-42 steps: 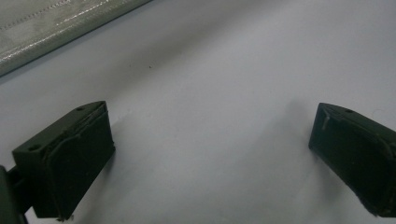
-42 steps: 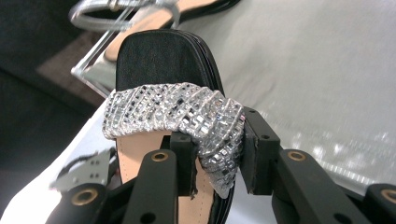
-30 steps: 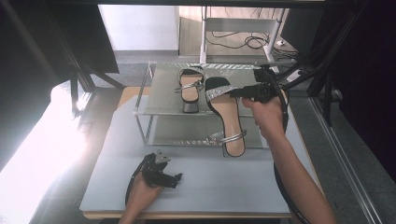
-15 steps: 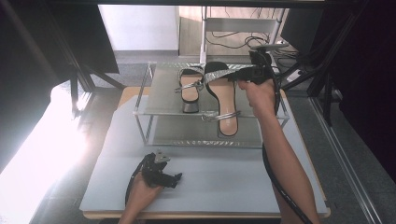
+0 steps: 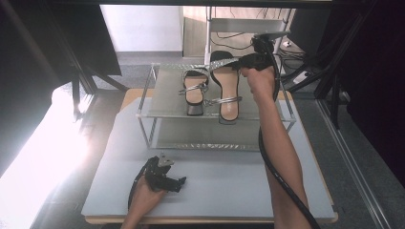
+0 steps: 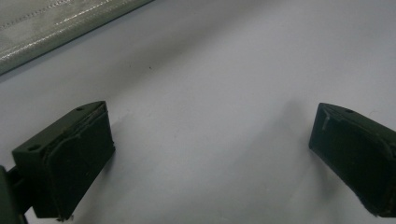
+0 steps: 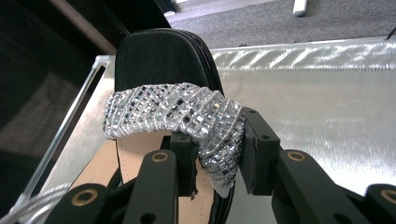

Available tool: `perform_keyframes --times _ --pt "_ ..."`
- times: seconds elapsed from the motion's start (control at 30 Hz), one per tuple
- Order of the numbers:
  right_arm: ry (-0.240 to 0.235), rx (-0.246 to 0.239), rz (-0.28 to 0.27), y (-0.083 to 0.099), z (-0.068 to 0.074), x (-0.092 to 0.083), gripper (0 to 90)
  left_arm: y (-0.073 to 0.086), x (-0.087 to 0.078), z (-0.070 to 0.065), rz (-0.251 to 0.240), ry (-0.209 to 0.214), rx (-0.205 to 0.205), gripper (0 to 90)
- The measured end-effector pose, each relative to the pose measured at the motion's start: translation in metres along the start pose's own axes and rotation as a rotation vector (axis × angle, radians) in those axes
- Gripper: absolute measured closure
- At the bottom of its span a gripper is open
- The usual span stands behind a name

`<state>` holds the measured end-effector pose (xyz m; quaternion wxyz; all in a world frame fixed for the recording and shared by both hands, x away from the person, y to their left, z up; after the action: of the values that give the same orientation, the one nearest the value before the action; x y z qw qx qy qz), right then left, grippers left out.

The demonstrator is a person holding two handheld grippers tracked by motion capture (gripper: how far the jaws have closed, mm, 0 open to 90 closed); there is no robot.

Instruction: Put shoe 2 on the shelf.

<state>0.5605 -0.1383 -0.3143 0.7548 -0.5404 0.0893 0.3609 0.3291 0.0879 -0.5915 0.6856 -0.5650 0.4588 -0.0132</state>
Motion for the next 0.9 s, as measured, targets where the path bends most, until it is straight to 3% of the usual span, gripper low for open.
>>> perform_keyframes --times 0.2,0.37,0.53,0.9 --pt "0.022 0.016 0.0 -0.003 -0.009 0.019 69.4 0.0 0.0 0.0 0.0 0.0 0.001 0.0" --pt "0.06 0.0 0.005 0.002 -0.016 0.037 69.9 0.0 0.0 0.0 0.001 0.002 -0.001 0.0" --pt "0.099 -0.018 0.008 0.005 -0.024 0.047 70.1 0.0 0.0 0.0 0.002 0.001 0.001 0.0" --pt "0.132 -0.014 0.029 0.018 -0.037 0.068 70.4 0.0 0.0 0.0 -0.002 0.001 -0.004 0.0"
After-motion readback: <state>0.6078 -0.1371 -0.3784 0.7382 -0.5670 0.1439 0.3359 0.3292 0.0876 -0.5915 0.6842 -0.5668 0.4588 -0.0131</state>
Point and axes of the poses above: each handheld gripper's, and its own axes: x roughly forward along the jaws, y roughly out of its underside, z roughly to its left, the point moved 9 cm from there along x, roughly forward along the jaws, and after that the axes turned 10 degrees about -z, right-handed, at the moved point
